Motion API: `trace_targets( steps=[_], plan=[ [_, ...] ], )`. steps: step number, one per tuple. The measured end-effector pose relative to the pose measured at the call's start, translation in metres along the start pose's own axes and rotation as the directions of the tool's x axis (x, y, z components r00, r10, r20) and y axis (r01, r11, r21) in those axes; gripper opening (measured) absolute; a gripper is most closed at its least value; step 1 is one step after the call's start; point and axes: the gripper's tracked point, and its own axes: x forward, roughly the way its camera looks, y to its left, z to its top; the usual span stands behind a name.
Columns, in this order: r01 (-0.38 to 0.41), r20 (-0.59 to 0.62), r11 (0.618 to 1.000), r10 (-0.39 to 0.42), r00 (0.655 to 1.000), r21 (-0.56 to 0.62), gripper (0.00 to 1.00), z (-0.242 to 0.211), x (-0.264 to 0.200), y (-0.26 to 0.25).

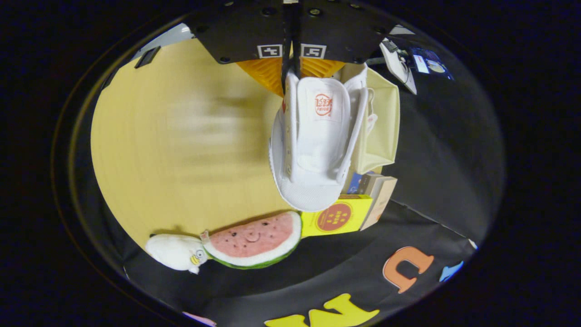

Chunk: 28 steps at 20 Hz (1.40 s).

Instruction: Open the storage box then place both shoes into the box .Put the left shoe in first, then the right shoe, with the right side of both shoes facing outward in a uniform manner.

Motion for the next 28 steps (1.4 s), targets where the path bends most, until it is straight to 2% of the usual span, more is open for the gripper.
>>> trace_targets(
  steps=[4,7,10,16,22,28],
  plan=[
    [-0.072,-0.018,0.997,0.072,0.997,-0.027,0.0,-0.002,0.007,0.091],
    [-0.035,0.001,0.998,0.036,0.999,-0.056,0.0,-0.006,0.025,0.13],
    [0.016,-0.003,1.0,-0.016,1.0,-0.02,0.0,-0.02,0.05,0.151],
    [0.203,0.049,0.979,-0.203,0.978,0.002,0.0,-0.041,0.097,0.137],
    [0.311,0.113,0.95,-0.311,0.943,0.025,0.0,-0.03,0.111,0.127],
    [0.375,0.161,0.927,-0.373,0.914,0.021,0.0,-0.027,0.131,0.121]
  ],
)
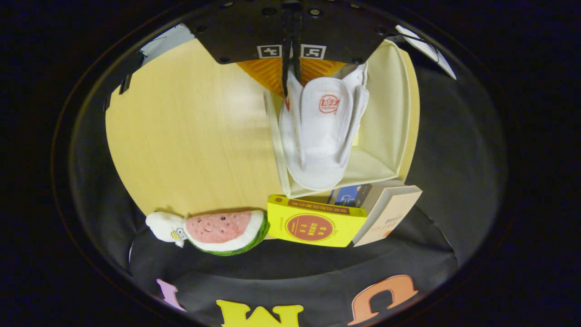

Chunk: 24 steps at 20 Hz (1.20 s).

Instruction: Open the storage box then place both shoes into the box .Put the left shoe in first, then the right shoe, with the right side of both shoes facing outward in a uniform manner.

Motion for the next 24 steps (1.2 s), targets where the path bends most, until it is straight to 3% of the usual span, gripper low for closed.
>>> trace_targets(
  steps=[3,4,8,13,14,18,24],
  plan=[
    [-0.015,-0.003,1.0,0.015,1.0,0.009,0.01,-0.006,0.002,0.004],
    [-0.029,0.0,1.0,0.029,1.0,0.005,0.06,-0.007,0.003,0.008],
    [-0.086,0.097,0.995,0.09,0.991,-0.048,0.33,0.009,-0.025,0.014],
    [-0.086,0.262,0.992,0.108,0.959,-0.093,0.69,0.034,-0.084,-0.007],
    [-0.07,0.307,0.991,0.101,0.946,-0.111,0.77,0.041,-0.099,-0.013],
    [-0.018,0.505,0.988,0.094,0.858,-0.153,0.95,0.066,-0.166,-0.039],
    [0.017,0.682,0.984,0.11,0.723,-0.177,0.97,0.066,-0.261,-0.088]
  ],
)
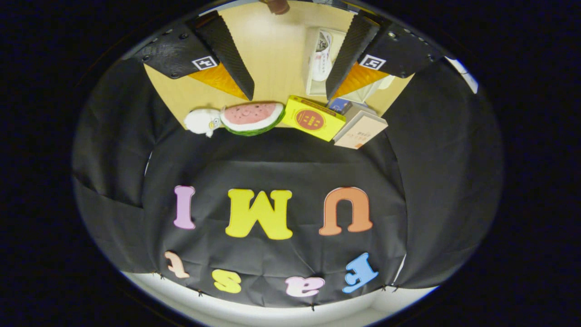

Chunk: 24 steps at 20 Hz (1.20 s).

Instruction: Open the storage box then place both shoes into the box .Put the left shoe in first, then the right shoe, with the right side of both shoes facing outward in a uniform manner.

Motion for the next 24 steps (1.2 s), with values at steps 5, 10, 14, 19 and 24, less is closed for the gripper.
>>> trace_targets(
  steps=[5,10,14,19,24],
  plan=[
    [0.015,0.123,1.0,-0.014,0.992,-0.011,0.97,0.021,-0.064,-0.027],
    [0.044,0.282,0.999,-0.037,0.959,-0.017,0.97,0.039,-0.12,-0.058],
    [0.064,0.281,0.998,-0.054,0.958,-0.025,0.97,0.031,-0.145,-0.065],
    [0.069,0.3,0.998,-0.062,0.952,-0.013,0.96,0.021,-0.155,-0.083],
    [0.079,0.293,0.997,-0.076,0.953,0.001,0.96,0.023,-0.152,-0.092]
  ],
)
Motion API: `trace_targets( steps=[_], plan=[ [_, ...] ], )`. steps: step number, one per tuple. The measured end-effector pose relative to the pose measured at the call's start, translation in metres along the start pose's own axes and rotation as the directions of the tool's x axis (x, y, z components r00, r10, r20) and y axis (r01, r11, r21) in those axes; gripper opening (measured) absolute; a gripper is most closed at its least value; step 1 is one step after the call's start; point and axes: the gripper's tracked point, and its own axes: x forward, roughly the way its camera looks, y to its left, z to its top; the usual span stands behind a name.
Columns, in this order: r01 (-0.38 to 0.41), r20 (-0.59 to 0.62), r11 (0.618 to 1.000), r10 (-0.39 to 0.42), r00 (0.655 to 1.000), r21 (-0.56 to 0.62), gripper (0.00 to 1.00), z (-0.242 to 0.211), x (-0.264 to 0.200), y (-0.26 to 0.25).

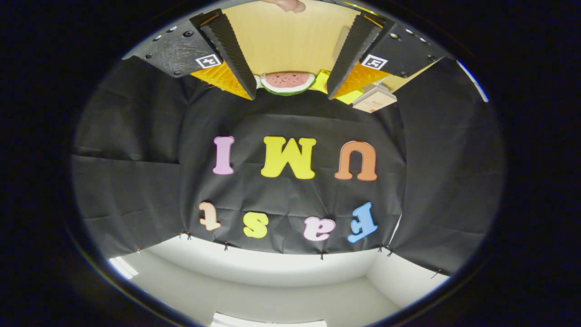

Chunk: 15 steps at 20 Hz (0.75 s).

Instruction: Open the storage box then place both shoes into the box .Put the left shoe in first, then the right shoe, with the right side of both shoes facing outward in a uniform manner.

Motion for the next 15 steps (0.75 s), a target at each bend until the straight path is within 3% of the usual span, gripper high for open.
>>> trace_targets(
  steps=[15],
  plan=[
    [-0.016,-0.055,0.999,0.014,0.998,-0.029,0.96,-0.02,0.013,0.008]
  ],
)
